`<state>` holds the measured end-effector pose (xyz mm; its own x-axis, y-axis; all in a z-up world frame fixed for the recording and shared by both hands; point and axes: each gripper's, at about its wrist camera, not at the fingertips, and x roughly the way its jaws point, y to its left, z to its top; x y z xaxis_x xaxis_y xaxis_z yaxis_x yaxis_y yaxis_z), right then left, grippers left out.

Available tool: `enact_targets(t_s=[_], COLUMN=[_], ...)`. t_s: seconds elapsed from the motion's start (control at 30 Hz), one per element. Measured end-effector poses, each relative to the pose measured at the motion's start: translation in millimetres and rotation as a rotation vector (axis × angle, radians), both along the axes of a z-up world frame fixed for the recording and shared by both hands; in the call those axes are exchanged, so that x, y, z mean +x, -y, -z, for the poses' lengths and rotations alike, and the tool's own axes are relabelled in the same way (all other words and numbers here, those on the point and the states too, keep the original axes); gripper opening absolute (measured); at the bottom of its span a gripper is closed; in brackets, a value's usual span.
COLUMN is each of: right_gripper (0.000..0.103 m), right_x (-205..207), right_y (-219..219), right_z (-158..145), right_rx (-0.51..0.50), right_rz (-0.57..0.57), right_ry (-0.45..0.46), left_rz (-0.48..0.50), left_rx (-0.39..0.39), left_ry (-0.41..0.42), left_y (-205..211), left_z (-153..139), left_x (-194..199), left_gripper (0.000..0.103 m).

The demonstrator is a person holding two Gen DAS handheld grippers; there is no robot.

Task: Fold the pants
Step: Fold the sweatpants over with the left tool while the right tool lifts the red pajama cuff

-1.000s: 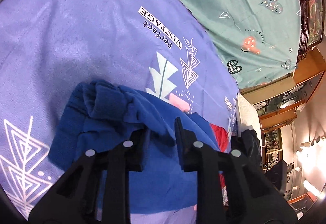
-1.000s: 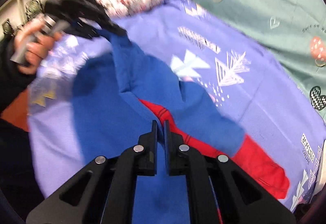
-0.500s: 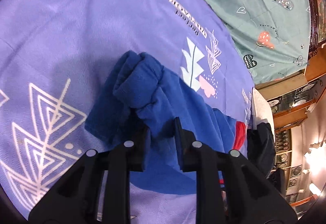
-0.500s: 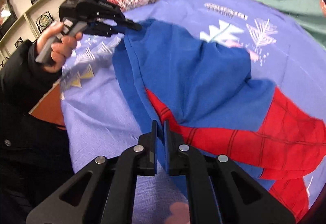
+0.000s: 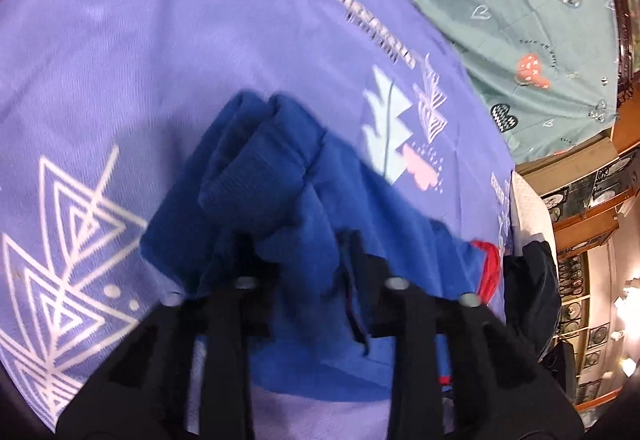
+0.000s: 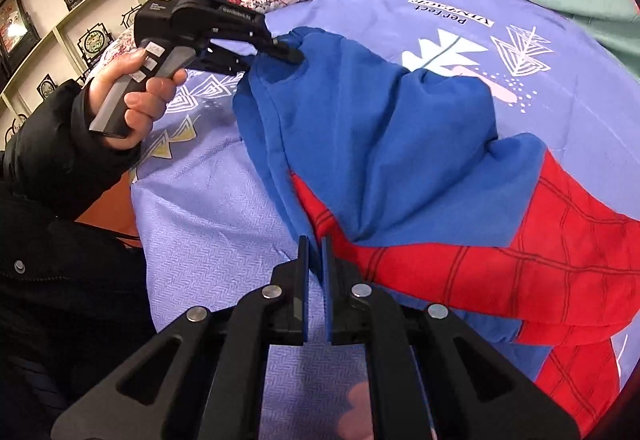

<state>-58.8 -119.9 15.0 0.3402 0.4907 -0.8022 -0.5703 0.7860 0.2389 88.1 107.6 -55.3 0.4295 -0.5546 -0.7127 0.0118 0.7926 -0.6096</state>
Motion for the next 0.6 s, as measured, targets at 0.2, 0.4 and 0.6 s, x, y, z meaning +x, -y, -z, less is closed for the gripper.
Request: enact_targets(t_s=[0.2, 0.4, 0.6], right_gripper=[0.006, 0.005, 0.032], right_x=[-5, -3, -11], right_y=[1, -10, -8], right_z=[-11, 11, 5], right_rx=[0.028, -0.037, -0.064], right_rz=[-0.013, -0.018, 0.002], right_ry=[0.031, -0.02, 0.0], left_rz=[-0.025, -0.074, -0.025], left_rx=[-0.001, 0.101, 0.249], left_ry=[0.059, -0.031, 0.015], left_y=[-12, -32, -10], left_z=[-18, 24, 14], left_x=[-20, -26, -31], left_gripper=[0.005, 0.005, 0.018])
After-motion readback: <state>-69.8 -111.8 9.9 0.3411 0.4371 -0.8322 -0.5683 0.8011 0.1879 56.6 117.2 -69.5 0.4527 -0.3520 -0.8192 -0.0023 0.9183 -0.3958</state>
